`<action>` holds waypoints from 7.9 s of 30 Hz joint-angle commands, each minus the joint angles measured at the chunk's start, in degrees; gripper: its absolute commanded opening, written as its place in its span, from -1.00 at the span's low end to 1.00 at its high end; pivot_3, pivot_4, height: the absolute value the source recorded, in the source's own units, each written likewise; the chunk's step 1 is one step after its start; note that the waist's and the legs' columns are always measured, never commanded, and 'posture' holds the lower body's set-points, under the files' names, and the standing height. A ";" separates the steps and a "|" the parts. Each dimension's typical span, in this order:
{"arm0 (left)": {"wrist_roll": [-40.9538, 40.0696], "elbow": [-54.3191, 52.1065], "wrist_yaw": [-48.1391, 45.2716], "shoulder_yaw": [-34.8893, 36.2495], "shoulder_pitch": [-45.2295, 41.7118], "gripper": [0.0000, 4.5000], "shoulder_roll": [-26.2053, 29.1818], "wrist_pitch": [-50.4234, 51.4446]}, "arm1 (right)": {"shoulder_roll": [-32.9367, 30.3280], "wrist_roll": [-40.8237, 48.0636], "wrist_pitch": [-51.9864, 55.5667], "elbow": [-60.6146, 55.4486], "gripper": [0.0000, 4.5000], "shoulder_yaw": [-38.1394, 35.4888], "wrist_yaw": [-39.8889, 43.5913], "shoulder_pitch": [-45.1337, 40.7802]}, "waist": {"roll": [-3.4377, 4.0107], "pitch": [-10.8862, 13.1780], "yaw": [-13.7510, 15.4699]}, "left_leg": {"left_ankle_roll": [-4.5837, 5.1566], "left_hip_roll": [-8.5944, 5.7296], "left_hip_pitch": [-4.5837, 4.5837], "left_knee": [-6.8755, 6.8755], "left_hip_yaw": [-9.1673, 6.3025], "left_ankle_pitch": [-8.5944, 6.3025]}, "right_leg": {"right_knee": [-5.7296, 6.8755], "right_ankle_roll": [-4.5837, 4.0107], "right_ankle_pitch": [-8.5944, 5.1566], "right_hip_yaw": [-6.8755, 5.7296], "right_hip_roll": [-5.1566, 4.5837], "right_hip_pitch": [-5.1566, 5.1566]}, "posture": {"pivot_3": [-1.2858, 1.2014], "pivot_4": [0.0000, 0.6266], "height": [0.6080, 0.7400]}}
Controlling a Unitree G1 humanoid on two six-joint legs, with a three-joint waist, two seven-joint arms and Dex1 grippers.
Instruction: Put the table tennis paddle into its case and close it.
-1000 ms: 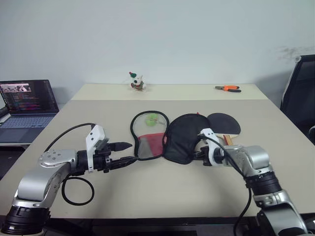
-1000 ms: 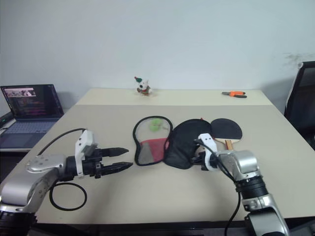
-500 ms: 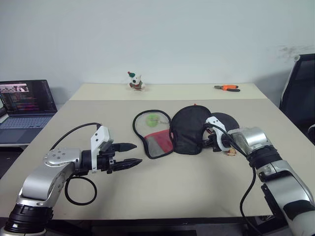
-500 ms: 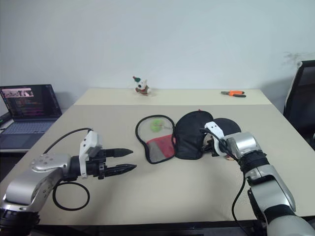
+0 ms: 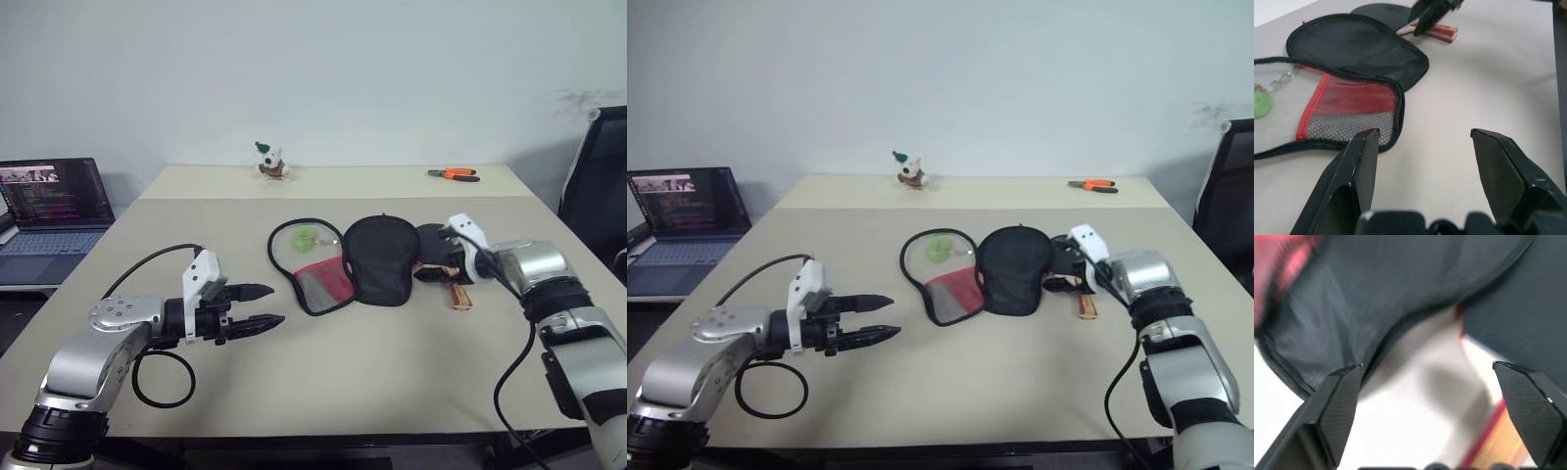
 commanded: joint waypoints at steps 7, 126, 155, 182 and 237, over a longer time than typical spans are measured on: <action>-0.45 -1.99 -0.74 -1.10 -2.36 0.43 0.04 -0.39 | 2.75 0.39 7.93 -16.74 0.99 -11.53 -18.60 11.23 | -0.01 0.00 -0.15 | -0.01 0.00 0.03 0.01 0.08 0.01 | 0.07 0.00 0.00 0.09 0.00 0.00 | 0.03 -0.52 1.00; 23.18 40.40 20.56 -9.86 -19.83 -0.99 -12.54 -8.86 | -5.20 34.63 12.97 -60.02 1.00 -12.06 -2.23 17.08 | -0.04 -0.05 -0.07 | -0.03 0.53 -0.04 -0.04 0.84 0.02 | 0.21 -0.13 0.09 1.05 0.54 -0.53 | 0.03 -0.52 1.00; 27.46 74.16 18.24 -8.65 -54.13 -0.99 -36.68 -31.51 | -10.31 33.85 12.11 -57.17 1.00 -13.92 -5.63 18.04 | -0.12 -0.08 1.58 | -0.01 -0.06 -0.91 0.73 0.31 0.02 | 0.19 0.07 0.21 0.05 0.28 -0.58 | 0.03 -0.52 1.00; 1.70 6.64 8.35 5.65 -18.04 -0.99 -10.86 4.66 | 9.83 3.83 -12.43 2.66 1.00 -3.62 -18.01 2.15 | -0.08 -0.09 0.15 | -0.40 -0.02 -0.92 0.72 0.11 0.25 | 0.22 0.05 0.22 0.05 0.06 -0.55 | 0.03 -0.52 1.00; -9.17 -13.87 -8.21 5.69 11.23 -1.00 7.28 5.88 | 22.91 9.97 31.51 -23.61 -0.98 -10.21 -11.64 12.23 | -0.09 -0.10 -1.42 | -0.03 0.70 -0.03 0.48 0.94 0.01 | 0.70 -0.03 0.23 1.36 0.52 -0.60 | 0.03 -0.52 1.00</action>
